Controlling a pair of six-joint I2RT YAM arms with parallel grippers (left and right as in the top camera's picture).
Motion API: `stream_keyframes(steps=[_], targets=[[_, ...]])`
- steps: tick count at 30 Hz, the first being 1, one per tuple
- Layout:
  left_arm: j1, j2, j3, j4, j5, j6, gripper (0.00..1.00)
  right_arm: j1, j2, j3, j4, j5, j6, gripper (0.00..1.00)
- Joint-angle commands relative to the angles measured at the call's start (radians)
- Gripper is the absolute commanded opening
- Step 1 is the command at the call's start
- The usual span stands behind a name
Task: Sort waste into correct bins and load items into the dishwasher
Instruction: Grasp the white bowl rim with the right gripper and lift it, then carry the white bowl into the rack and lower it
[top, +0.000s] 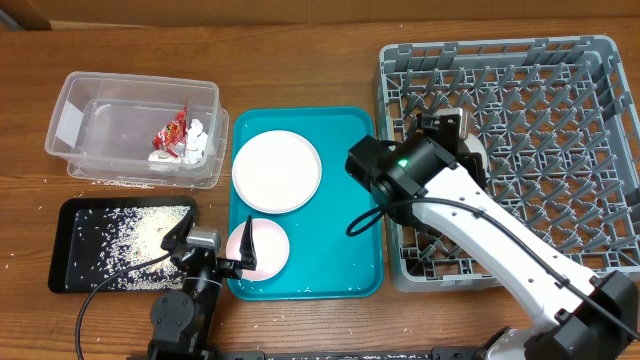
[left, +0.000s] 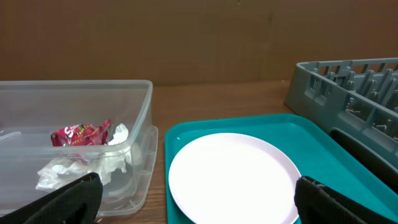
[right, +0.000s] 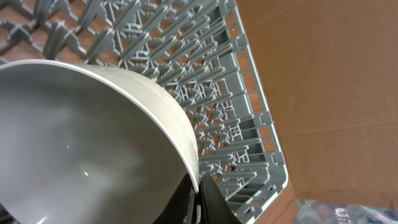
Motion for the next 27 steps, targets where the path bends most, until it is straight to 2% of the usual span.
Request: stream_keyframes(steps=[1, 5, 7, 12, 21, 27], targets=[[0.011, -0.005, -0.004, -0.002, -0.003, -0.018, 1.00, -0.001, 0.003, -0.006, 0.007, 0.012, -0.023, 0.04], [0.011, -0.005, -0.004, -0.002, -0.003, -0.018, 1.00, -0.039, 0.003, -0.029, 0.078, 0.034, -0.024, 0.04], [0.011, -0.005, -0.004, -0.002, -0.003, -0.018, 1.00, -0.106, 0.003, -0.077, 0.145, 0.033, -0.023, 0.04], [0.011, -0.005, -0.004, -0.002, -0.003, -0.018, 1.00, -0.195, 0.003, -0.122, 0.194, -0.037, -0.023, 0.04], [0.011, -0.005, -0.004, -0.002, -0.003, -0.018, 1.00, -0.154, 0.003, -0.122, 0.200, -0.114, -0.032, 0.04], [0.011, -0.005, -0.004, -0.002, -0.003, -0.018, 1.00, -0.128, 0.003, -0.109, 0.315, -0.179, -0.100, 0.04]])
